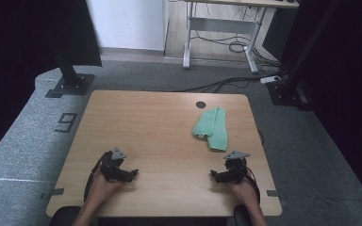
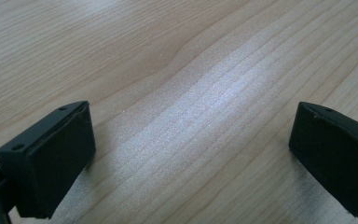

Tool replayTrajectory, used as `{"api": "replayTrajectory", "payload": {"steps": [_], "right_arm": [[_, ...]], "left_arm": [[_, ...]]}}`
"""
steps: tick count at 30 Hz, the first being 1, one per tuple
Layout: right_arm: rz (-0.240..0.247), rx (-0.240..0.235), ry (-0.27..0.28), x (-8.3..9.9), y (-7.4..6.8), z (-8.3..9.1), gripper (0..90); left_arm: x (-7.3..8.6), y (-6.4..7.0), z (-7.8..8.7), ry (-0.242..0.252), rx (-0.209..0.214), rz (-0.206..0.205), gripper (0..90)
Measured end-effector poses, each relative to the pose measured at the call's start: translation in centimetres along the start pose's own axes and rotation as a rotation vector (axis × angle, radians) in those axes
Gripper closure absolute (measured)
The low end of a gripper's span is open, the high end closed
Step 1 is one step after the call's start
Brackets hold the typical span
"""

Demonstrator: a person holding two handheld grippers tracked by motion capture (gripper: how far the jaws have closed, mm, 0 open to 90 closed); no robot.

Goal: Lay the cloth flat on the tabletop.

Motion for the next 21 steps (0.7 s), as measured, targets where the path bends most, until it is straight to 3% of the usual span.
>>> {"api": "replayTrajectory", "payload": {"steps": [4, 13, 21], "right_arm": [[0.006, -0.006, -0.014, -0.4, 0.2, -0.1, 3.6], [-0.050, -0.038, 0.014, -2.2, 1.1, 0.1, 9.7], [-0.055, -0.020, 0.044, -4.6, 1.9, -0.2, 13.4]], "left_arm": [[0.0, 0.0, 0.0, 0.000, 0.000, 0.000, 0.0], [0.0, 0.0, 0.0, 0.000, 0.000, 0.000, 0.0], [0.0, 0.0, 0.0, 0.000, -0.001, 0.001, 0.0]]}}
Point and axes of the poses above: each handheld gripper's, and its own axes: z roughly backward along the jaws, x roughly out of its underside, y roughly to its right, the point moved 6 cm from there along -z, roughly forward along the jaws, and after that the axes turned 9 degrees about x, right-handed, at the moved point
